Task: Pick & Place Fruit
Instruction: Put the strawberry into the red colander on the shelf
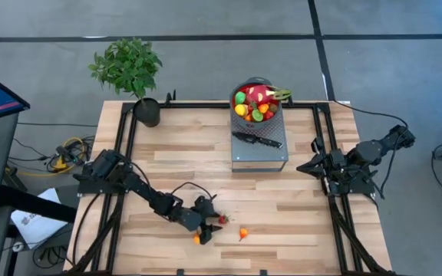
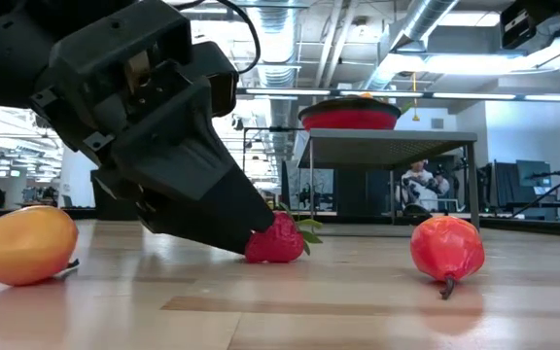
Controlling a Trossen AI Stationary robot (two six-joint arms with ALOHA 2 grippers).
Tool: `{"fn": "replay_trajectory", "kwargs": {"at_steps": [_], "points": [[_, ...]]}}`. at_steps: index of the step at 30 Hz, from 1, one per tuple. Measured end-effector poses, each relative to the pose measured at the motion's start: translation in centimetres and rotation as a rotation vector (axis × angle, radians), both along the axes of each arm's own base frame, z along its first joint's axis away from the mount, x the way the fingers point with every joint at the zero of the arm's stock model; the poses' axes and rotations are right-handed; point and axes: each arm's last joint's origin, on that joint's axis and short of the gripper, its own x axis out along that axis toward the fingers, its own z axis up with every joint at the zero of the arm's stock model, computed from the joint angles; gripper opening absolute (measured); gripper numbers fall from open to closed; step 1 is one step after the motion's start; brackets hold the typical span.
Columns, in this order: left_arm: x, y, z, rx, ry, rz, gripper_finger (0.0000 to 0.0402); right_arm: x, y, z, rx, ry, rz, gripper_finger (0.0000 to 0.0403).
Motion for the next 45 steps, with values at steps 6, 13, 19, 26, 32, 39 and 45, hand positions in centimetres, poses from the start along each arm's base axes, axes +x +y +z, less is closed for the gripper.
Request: {"fn": "replay_trajectory", "kwargs": {"at_steps": [6,13,19,26,32,39,45], "points": [[0.0,0.1,0.0,0.013,-0.010,0.022,0.0259,0.0,0.0,0.0,0.000,0.000,0.001,0.0000],[0.1,0.1,0.1,0.028,-0.025,0.048,0.0248,0.0,0.0,-0.2,-0.011,0.019,0.000,0.0000],[0.1,0.1,0.2,0.034,-0.034,0.042,0.0248,0.0,0.0,-0.2,-0.012,0.021,0.000,0.0000],[0.3,0.2,0.3,0.100,-0.046,0.006,0.0251,0.0,0.0,-0.2,-0.012,0.021,0.000,0.0000],[0.3,0.2,0.2,0.229,-0.053,-0.075,0.0243,0.0,0.0,-0.3,-0.017,0.031,0.001,0.0000],[1.6,0.0,-1.4,0.257,-0.052,-0.093,0.0237,0.0,0.0,-0.3,-0.016,0.030,0.000,0.0000],[2.3,-0.1,-1.7,0.259,-0.059,-0.101,0.0237,0.0,0.0,-0.3,-0.015,0.027,0.000,0.0000]]}}
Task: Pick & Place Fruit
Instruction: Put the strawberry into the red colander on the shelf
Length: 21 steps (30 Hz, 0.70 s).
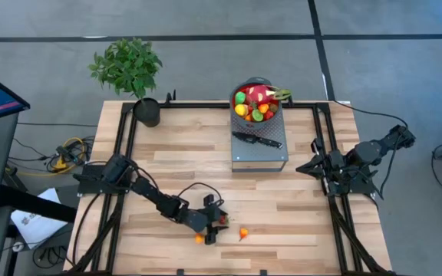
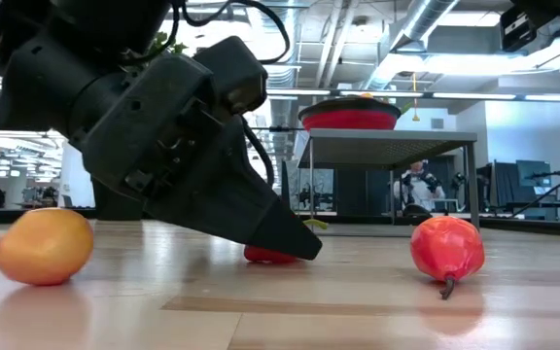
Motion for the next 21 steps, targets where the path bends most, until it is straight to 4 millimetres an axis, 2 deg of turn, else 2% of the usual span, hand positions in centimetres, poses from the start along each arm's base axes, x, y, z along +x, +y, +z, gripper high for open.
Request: {"fn": "replay_trajectory", "kwargs": {"at_steps": [7,17,21], "points": [[-0.02,0.02,-0.05,0.001,0.005,-0.001,0.0218,0.00,0.00,0.00,0.000,0.000,0.000,0.0000],[-0.04,0.07,-0.14,0.001,0.010,0.002,0.0149,0.00,0.00,0.00,0.000,0.000,0.000,0.0000],[-0.05,0.07,-0.16,-0.007,0.011,0.007,0.0142,0.00,0.00,0.00,0.000,0.000,0.000,0.0000]]}}
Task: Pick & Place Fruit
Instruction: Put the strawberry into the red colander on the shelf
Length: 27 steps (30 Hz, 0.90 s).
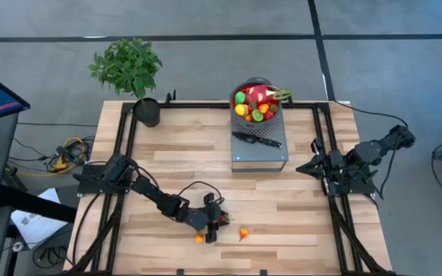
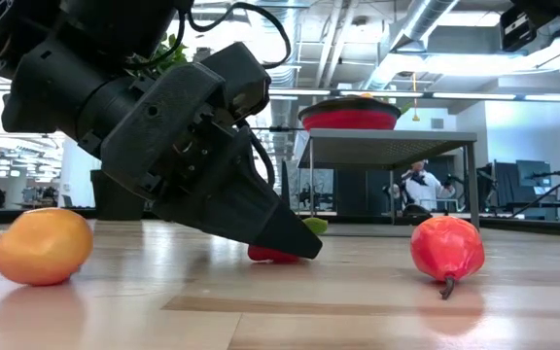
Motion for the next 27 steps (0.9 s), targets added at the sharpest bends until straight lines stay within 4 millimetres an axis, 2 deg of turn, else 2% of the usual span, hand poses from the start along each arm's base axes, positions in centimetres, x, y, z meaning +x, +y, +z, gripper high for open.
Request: {"fn": "replay_trajectory", "kwargs": {"at_steps": [6,15,21,27], "points": [[0.0,0.0,0.0,-0.002,0.000,0.001,0.0160,0.0,0.0,0.0,0.000,0.000,0.000,0.0000],[0.1,0.5,0.8,-0.011,-0.007,0.011,0.0142,0.0,0.0,0.0,0.000,0.000,0.000,0.0000],[0.7,1.4,2.4,-0.028,-0.058,0.049,0.0149,0.0,0.0,0.0,-0.001,0.002,0.000,0.0000],[1.3,3.0,5.2,-0.059,-0.132,0.096,0.0144,0.0,0.0,0.0,-0.001,0.002,0.000,0.0000]]}}
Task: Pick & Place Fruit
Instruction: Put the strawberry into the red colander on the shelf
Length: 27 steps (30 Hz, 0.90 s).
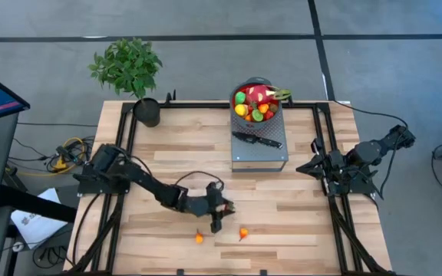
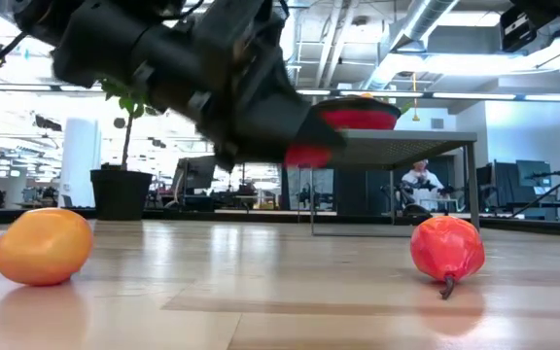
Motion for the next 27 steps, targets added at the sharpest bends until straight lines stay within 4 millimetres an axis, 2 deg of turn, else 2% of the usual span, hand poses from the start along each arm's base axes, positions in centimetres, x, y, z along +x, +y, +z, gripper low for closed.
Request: {"fn": "replay_trajectory", "kwargs": {"at_steps": [9,19,27], "points": [[0.3,3.3,5.4,-0.049,-0.148,0.091,0.0145,0.0,0.0,0.0,0.000,0.000,0.000,0.0000],[-0.7,7.5,11.6,-0.096,-0.326,0.195,0.0145,0.0,0.0,0.0,0.000,0.000,0.000,0.0000],[-1.3,11.3,13.9,-0.033,-0.393,0.288,0.0146,0.0,0.0,0.0,0.000,0.000,0.000,0.0000]]}}
